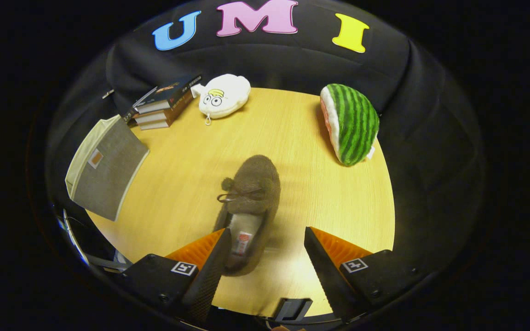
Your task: Open the storage box then place both shoes into the box .Put the left shoe in first, then the right shoe, with the right side of both shoes facing outward in a uniform manner.
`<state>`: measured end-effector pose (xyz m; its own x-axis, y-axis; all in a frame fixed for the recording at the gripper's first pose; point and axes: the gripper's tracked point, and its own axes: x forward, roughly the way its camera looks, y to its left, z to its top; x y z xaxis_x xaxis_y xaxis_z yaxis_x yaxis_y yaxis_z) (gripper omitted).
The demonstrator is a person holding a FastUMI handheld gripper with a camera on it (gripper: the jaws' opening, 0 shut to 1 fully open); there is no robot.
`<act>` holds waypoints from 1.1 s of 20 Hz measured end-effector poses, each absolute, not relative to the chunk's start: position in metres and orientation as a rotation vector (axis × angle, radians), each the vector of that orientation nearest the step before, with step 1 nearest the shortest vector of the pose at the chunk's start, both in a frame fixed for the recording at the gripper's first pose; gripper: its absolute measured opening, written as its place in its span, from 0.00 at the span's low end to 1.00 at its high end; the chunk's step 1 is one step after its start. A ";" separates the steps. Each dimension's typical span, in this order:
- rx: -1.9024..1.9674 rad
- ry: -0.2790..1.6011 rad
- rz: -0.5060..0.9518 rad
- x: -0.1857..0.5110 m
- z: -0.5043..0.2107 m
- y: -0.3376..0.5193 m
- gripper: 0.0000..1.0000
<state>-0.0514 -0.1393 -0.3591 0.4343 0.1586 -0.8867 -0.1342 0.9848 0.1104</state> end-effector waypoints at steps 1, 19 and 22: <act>0.014 1.112 0.166 -0.045 -0.367 -0.146 0.98; 0.217 1.238 0.103 -0.022 -0.432 -0.121 0.19; 0.240 1.214 0.106 -0.021 -0.432 -0.122 0.11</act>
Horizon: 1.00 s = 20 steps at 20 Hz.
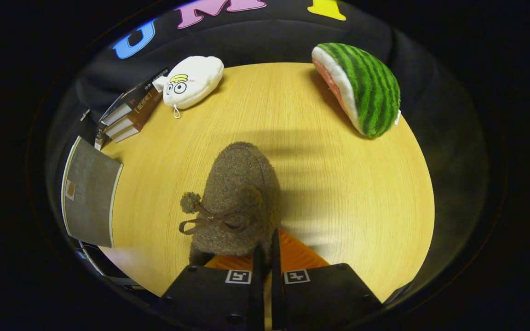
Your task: Open the storage box then place both shoes into the box .Put the left shoe in first, then the right shoe, with the right side of both shoes facing outward in a uniform manner.
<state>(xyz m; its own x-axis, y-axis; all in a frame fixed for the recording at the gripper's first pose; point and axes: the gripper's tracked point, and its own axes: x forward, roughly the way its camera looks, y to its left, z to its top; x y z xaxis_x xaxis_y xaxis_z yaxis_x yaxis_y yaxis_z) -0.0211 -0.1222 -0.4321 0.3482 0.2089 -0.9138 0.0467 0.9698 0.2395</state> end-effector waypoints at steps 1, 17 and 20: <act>0.263 1.218 0.103 -0.022 -0.432 -0.121 0.06; 0.447 1.135 0.099 -0.028 -0.291 -0.015 0.05; 0.511 1.104 0.114 -0.020 -0.253 0.019 0.05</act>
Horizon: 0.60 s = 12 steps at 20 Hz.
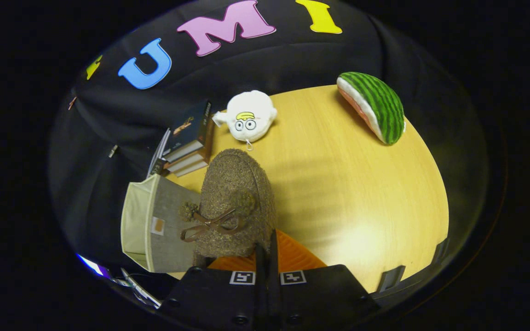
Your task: Open the storage box then place both shoes into the box .Put the left shoe in first, then the right shoe, with the right side of both shoes facing outward in a uniform manner.
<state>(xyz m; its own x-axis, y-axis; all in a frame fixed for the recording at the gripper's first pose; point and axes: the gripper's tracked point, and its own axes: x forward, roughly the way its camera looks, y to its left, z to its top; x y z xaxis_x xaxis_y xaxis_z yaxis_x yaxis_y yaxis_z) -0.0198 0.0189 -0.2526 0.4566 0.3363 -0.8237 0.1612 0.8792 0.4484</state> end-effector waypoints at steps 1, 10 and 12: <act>0.527 1.086 0.119 -0.015 -0.240 0.029 0.05; 0.649 0.981 0.236 0.008 -0.163 0.149 0.05; 0.668 0.991 0.254 0.011 -0.163 0.175 0.05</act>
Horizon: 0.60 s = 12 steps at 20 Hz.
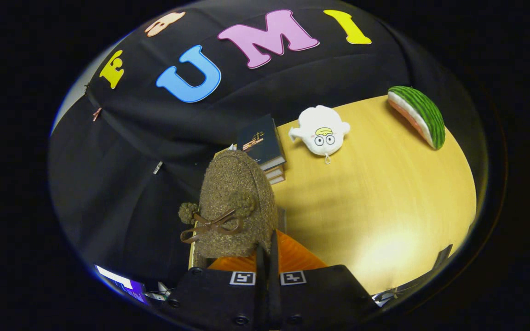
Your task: Open the storage box then place both shoes into the box .Put the left shoe in first, then the right shoe, with the right side of both shoes facing outward in a uniform manner.
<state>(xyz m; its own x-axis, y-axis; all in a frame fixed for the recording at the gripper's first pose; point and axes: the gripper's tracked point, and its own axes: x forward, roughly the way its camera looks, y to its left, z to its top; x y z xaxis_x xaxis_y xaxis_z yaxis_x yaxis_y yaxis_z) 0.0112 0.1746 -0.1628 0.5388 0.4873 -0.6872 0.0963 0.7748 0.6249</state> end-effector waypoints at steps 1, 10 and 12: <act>0.673 0.986 0.256 0.013 -0.162 0.185 0.05; 0.588 1.051 0.293 0.001 -0.189 0.262 0.05; 0.573 1.068 0.283 0.000 -0.199 0.271 0.05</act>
